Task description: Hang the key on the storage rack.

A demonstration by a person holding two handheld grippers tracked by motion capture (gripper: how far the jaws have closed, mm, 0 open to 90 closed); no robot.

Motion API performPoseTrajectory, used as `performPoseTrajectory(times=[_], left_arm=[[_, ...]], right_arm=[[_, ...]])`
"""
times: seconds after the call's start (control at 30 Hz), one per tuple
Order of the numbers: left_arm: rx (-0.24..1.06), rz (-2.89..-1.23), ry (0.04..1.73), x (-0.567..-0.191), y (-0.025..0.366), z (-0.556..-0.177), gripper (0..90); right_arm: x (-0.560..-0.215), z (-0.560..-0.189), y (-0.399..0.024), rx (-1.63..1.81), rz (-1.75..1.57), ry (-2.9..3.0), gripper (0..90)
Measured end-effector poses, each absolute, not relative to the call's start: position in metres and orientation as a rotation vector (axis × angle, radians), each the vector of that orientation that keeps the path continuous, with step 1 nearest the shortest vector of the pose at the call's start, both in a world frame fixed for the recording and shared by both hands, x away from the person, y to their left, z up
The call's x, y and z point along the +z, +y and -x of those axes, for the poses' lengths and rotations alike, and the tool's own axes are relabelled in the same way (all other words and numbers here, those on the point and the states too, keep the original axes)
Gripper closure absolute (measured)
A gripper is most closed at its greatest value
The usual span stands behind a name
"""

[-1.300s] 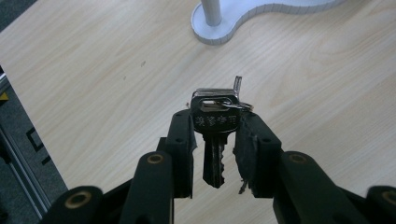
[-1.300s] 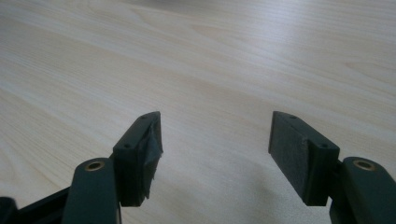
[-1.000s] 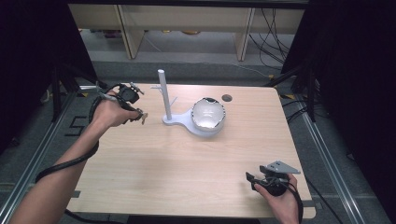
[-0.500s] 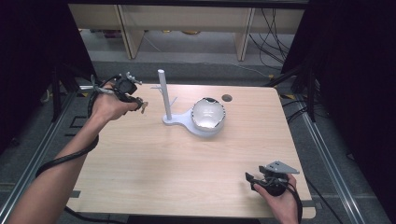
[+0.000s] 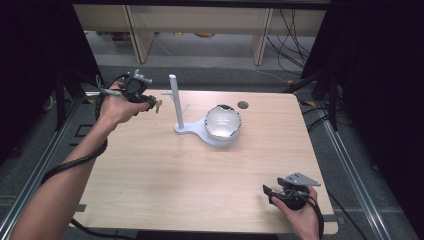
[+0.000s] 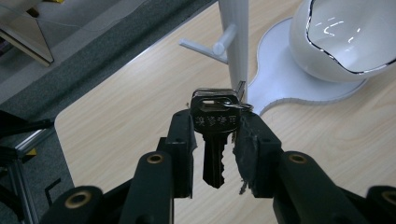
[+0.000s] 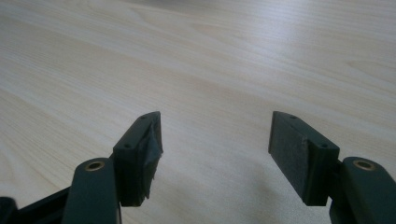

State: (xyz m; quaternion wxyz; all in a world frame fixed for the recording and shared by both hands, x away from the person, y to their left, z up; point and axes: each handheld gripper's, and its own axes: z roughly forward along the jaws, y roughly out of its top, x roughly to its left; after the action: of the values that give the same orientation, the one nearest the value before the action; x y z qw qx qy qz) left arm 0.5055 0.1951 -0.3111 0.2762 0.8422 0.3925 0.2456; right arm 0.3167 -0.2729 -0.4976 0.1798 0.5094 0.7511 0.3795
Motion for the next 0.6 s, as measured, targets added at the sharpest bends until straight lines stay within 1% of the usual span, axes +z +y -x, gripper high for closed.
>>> performPoseTrajectory(times=[0.07,0.17,0.3,0.5,0.6], left_arm=[[0.648,-2.287,1.056,-0.308,0.195,-0.508,67.4],[0.657,-2.266,1.053,-0.309,0.193,-0.511,67.4],[0.648,-2.292,1.053,-0.307,0.19,-0.516,67.4],[0.661,-2.269,1.057,-0.305,0.187,-0.52,67.3],[0.65,-2.296,1.063,-0.302,0.187,-0.522,67.3]], right_arm=[[-0.5,-0.318,-0.273,1.078,-1.419,2.114,35.9],[-0.499,-0.317,-0.272,1.088,-1.436,2.119,35.8],[-0.499,-0.318,-0.276,1.075,-1.408,2.132,35.8],[-0.5,-0.319,-0.277,1.086,-1.395,2.121,35.8],[-0.499,-0.319,-0.277,1.063,-1.396,2.122,35.8]])
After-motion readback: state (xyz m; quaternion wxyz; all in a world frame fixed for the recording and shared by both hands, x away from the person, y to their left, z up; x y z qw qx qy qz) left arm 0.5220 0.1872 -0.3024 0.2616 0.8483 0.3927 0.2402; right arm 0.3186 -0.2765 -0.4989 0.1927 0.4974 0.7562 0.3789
